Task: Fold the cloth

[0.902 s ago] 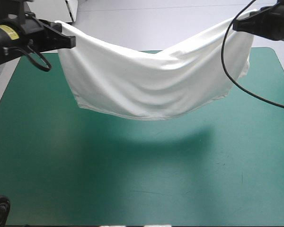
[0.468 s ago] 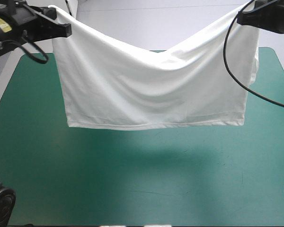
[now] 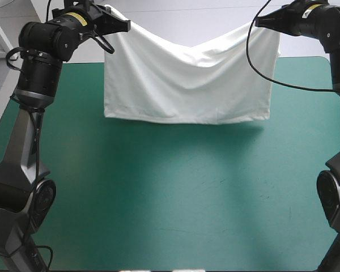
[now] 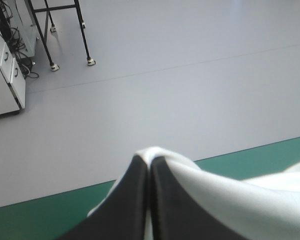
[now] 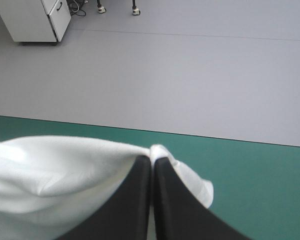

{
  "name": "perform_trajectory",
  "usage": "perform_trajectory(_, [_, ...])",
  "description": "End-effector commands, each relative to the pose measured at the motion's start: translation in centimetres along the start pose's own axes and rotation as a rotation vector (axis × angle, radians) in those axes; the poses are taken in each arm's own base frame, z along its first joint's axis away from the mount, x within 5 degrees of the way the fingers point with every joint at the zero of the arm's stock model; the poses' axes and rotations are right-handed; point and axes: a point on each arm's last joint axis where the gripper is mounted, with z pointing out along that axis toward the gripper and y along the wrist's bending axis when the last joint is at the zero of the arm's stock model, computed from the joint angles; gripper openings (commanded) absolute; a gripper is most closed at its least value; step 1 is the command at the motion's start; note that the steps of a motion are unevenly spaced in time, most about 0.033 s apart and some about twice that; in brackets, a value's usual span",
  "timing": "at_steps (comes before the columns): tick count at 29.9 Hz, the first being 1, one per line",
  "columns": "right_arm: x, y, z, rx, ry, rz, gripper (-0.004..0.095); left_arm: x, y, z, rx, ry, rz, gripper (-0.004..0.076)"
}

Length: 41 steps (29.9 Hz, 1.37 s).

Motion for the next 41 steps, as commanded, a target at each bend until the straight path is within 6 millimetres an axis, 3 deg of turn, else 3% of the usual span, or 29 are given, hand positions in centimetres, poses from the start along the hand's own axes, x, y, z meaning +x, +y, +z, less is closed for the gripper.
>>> perform_trajectory(1, [-2.2,0.1,-3.1,0.013,-0.163,-0.023,-0.0017,-3.1,0.2,-2.8,-0.007,-0.208,-0.010,-0.0022])
perform_trajectory(5, [-0.8,0.1,-1.8,0.010,-0.036,-0.014,-0.0017,-1.6,0.1,-1.3,-0.007,-0.103,-0.009,-0.0022])
perform_trajectory(12, [3.5,0.1,2.7,-0.018,0.275,0.056,-0.0017,5.2,0.2,2.9,-0.050,0.421,0.021,-0.0022])
perform_trajectory(16, [7.3,0.2,4.8,-0.039,0.447,0.082,-0.0017,8.6,-0.1,4.6,-0.041,0.595,0.006,-0.0022])
perform_trajectory(20, [12.3,0.3,5.2,-0.053,0.640,0.113,-0.0017,12.1,-0.5,4.8,-0.018,0.745,-0.028,-0.0022])
perform_trajectory(25, [17.2,0.7,4.9,-0.085,0.797,0.149,-0.0017,15.9,-1.1,2.5,-0.003,0.838,-0.032,-0.0022])
perform_trajectory(30, [20.4,0.8,3.3,-0.086,0.906,0.159,-0.0017,20.2,-1.4,-1.0,0.027,0.939,-0.058,-0.0022])
perform_trajectory(41, [27.4,1.1,-2.9,-0.085,1.076,0.157,-0.0017,28.2,-2.0,-8.4,0.090,1.137,-0.101,-0.0022])
